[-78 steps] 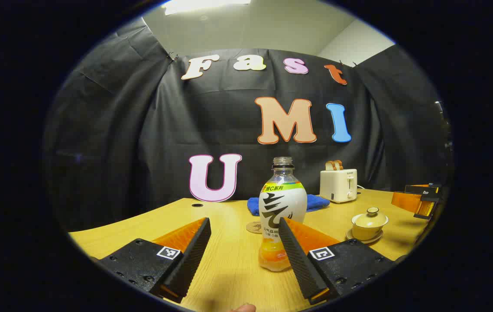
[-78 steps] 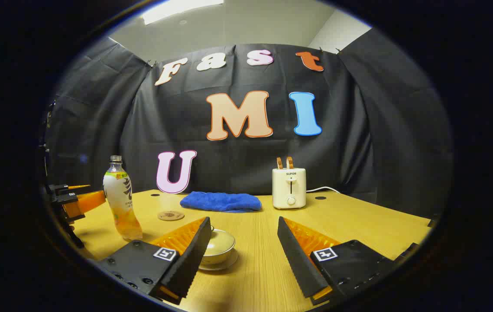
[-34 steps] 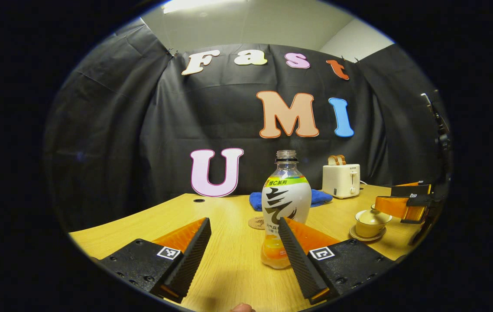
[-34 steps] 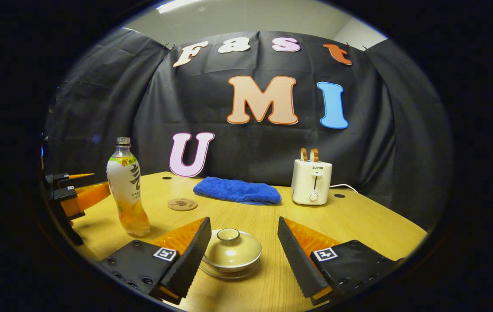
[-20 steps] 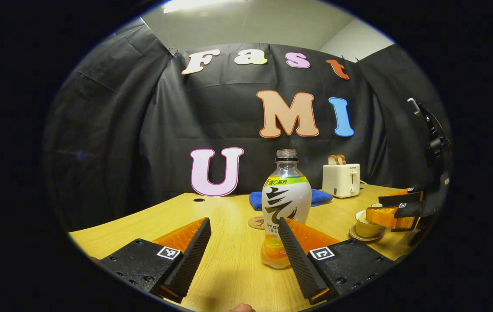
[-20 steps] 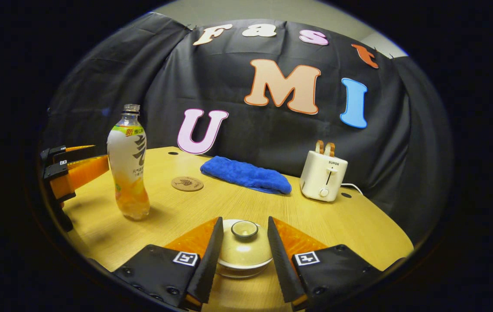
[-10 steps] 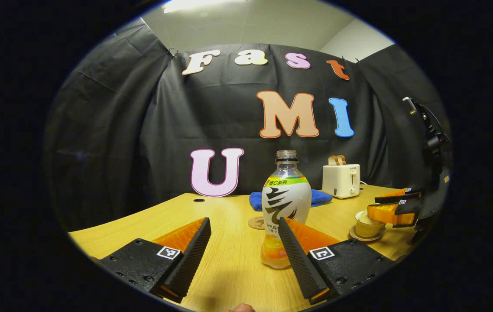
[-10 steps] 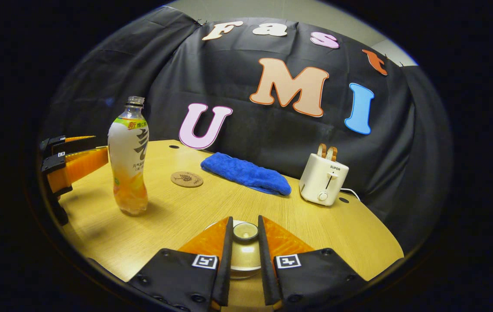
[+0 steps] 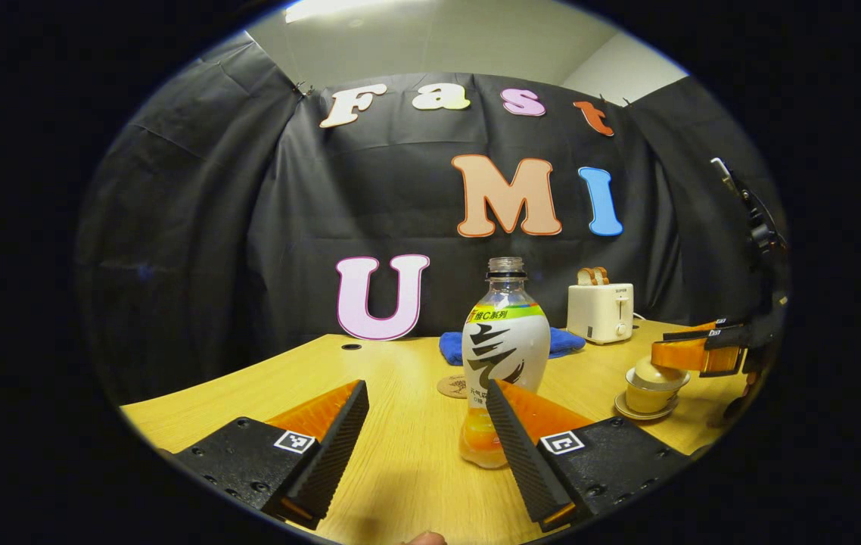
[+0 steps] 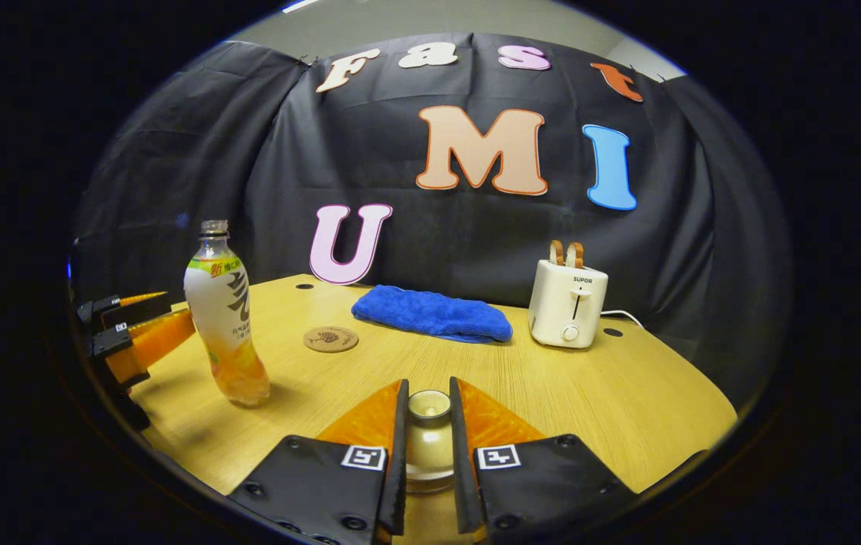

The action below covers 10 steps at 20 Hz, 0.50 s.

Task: Open the teacup lid with one hand, grasp the water bottle and pour water into the teacup with the other hand; after pouring, place the water bottle on the coaster and then close the teacup lid.

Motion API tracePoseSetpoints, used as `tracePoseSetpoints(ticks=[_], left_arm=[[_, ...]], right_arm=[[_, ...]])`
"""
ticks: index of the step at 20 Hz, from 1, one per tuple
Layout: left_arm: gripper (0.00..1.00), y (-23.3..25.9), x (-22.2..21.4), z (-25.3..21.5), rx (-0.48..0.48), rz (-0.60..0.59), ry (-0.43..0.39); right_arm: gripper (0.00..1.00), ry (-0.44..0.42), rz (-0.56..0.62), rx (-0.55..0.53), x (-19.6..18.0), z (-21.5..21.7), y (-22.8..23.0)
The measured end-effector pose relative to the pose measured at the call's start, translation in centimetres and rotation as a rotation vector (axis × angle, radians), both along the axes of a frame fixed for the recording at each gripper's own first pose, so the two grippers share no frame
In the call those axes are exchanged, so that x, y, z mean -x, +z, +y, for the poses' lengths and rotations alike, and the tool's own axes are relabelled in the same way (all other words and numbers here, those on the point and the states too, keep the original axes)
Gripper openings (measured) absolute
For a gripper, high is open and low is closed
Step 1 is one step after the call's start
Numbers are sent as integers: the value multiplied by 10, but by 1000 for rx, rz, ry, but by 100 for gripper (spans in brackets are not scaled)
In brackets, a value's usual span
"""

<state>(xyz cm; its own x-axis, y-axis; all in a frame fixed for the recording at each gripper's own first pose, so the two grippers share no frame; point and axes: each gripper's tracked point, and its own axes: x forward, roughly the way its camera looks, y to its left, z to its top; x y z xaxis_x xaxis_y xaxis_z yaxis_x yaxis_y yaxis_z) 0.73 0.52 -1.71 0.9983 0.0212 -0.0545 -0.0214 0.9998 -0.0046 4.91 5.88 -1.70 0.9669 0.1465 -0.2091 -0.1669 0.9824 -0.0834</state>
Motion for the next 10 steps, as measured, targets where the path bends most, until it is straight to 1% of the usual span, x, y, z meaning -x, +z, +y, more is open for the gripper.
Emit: tracePoseSetpoints(ticks=[6, 7, 8, 10], left_arm=[[92, 0, 5, -6, -5, 8, -40], [94, 0, 6, -9, -3, 7, -45], [92, 0, 8, -11, 0, 7, -55], [92, 2, 8, -18, 7, 12, -76]], right_arm=[[29, 4, -29, -15, 3, -7, 16], [29, 4, -32, -18, 4, -8, 18], [29, 3, -34, -21, 5, -9, 18], [30, 0, -34, -22, 8, -10, 18]])
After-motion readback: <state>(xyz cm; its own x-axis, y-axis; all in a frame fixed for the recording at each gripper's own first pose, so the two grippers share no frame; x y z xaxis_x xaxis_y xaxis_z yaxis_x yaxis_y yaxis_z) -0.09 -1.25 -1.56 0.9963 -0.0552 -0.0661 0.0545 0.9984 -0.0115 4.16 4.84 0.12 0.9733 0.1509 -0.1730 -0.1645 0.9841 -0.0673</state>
